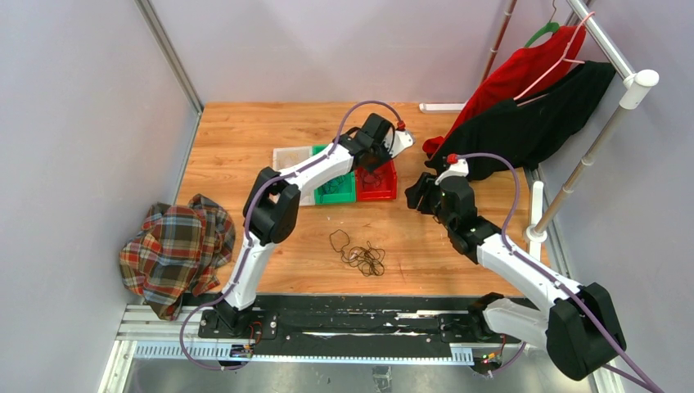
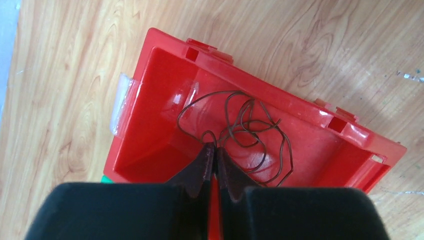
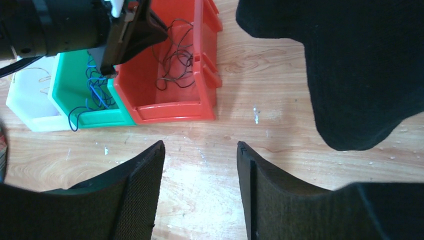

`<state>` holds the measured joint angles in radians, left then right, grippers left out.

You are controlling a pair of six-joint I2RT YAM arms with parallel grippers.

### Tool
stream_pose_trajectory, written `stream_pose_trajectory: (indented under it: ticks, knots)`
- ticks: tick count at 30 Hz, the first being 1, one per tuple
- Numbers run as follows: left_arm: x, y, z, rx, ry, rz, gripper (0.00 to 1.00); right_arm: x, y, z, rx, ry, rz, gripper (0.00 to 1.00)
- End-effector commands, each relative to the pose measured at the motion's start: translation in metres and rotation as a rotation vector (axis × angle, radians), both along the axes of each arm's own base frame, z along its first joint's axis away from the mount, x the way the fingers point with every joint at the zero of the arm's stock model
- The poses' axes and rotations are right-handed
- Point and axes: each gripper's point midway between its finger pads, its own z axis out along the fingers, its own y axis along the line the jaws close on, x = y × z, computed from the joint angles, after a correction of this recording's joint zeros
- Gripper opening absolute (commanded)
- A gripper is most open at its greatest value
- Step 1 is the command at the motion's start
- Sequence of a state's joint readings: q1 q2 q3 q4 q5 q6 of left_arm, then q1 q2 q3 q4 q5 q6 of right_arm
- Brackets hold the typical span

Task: Untangle the cables

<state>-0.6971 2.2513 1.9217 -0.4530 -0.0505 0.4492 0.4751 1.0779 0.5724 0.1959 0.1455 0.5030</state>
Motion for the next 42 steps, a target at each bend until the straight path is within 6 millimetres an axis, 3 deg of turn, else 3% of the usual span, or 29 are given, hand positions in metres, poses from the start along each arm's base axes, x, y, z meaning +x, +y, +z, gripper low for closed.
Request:
stream_pose_trajectory:
  ticks: [1,4,8,12,17,20,22,26,31,33,37,42]
  knots:
    - [-0.005,-0.015,0.011,-0.013,0.029,-0.048,0.23,-0.002,0.001,0.002,0.037,0.014,0.026,0.57]
    - [-0.017,-0.019,0.032,-0.065,0.07,-0.078,0.48,-0.006,0.008,0.004,0.061,0.023,0.076,0.6]
    - [-0.028,-0.022,0.069,-0.139,0.062,-0.103,0.59,-0.014,0.011,0.008,0.079,0.016,0.107,0.59]
    - [-0.039,-0.017,0.106,-0.18,0.083,-0.135,0.83,-0.021,0.009,0.012,0.083,0.005,0.117,0.59]
    - [-0.069,0.014,0.143,-0.198,0.127,-0.191,0.91,-0.034,0.018,0.013,0.069,0.018,0.212,0.59]
    - [-0.102,0.04,0.147,-0.209,0.183,-0.228,0.95,-0.049,0.036,-0.001,0.056,0.059,0.295,0.6]
    - [-0.127,0.057,0.142,-0.216,0.238,-0.252,0.99,-0.064,0.057,-0.015,0.001,0.085,0.375,0.6]
    - [-0.176,0.089,0.113,-0.201,0.349,-0.306,0.98,-0.1,0.098,-0.042,-0.083,0.129,0.534,0.6]
    - [-0.211,0.113,0.072,-0.147,0.424,-0.386,0.99,-0.121,0.122,-0.07,-0.171,0.172,0.613,0.59]
    - [-0.216,0.118,0.051,-0.111,0.459,-0.408,1.0,-0.126,0.125,-0.083,-0.198,0.204,0.615,0.58]
    - [-0.207,0.121,0.013,-0.034,0.531,-0.392,0.93,-0.133,0.123,-0.101,-0.21,0.242,0.602,0.49]
    - [-0.191,0.112,-0.02,-0.046,0.592,-0.29,0.87,-0.136,0.106,-0.112,-0.254,0.247,0.562,0.36]
